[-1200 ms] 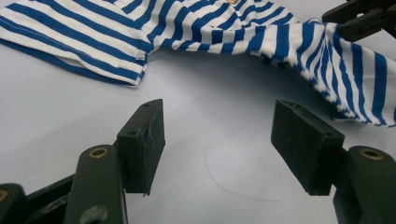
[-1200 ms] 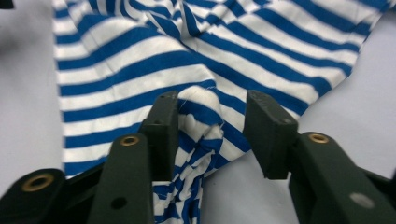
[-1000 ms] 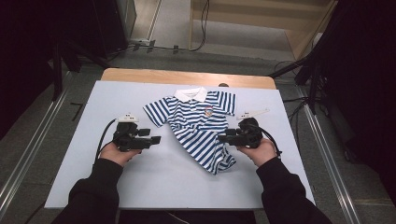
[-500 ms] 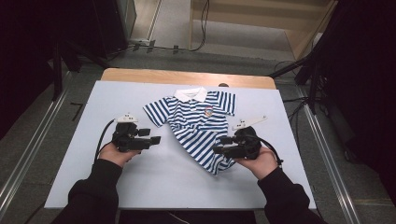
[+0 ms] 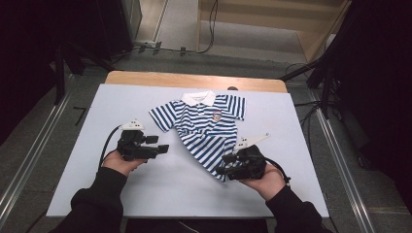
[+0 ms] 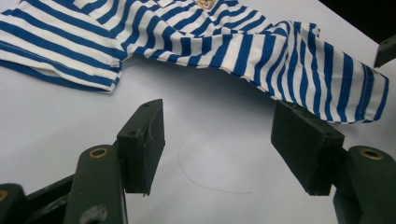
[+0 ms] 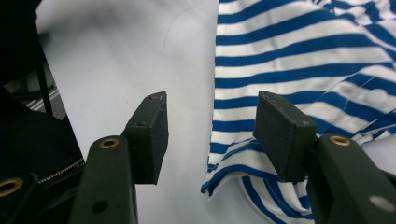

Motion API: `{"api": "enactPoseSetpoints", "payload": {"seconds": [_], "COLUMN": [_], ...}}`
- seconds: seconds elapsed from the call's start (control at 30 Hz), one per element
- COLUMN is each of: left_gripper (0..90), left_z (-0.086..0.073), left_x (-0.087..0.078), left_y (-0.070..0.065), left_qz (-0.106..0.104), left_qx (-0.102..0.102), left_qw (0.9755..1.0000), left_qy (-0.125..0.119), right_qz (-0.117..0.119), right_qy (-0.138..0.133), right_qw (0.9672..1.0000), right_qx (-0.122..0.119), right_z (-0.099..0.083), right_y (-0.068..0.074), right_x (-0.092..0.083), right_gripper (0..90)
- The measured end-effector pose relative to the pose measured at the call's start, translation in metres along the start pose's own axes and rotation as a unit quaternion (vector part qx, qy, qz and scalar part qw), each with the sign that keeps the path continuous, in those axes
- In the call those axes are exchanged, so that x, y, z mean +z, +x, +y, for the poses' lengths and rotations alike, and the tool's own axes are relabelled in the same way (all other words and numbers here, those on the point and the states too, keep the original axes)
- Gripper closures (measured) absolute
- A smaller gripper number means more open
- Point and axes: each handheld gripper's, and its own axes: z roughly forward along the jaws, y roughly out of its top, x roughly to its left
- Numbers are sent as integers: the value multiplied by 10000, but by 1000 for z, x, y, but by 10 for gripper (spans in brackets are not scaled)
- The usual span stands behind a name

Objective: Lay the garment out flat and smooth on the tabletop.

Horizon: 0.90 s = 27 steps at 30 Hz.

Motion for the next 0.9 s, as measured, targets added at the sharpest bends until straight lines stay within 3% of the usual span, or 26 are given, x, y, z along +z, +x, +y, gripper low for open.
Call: {"api": "enactPoseSetpoints", "payload": {"seconds": [0.3, 0.53, 0.9], "left_gripper": [355, 355, 355], "left_z": [-3, -7, -10], "left_x": [-1, -3, -6], "left_y": [-7, -8, -6], "left_qz": [-81, -86, -68], "left_qx": [141, 164, 127], "left_qw": [9998, 9997, 9998], "left_qy": [130, 153, 157], "right_qz": [-66, -104, -170], "right_qy": [193, 513, 739], "right_qw": [9997, 9984, 9971], "right_qx": [95, 191, 43], "right_z": [-14, -25, -31], "right_y": [-7, -16, -14], "right_x": [14, 30, 39], "right_gripper": [432, 432, 439]}}
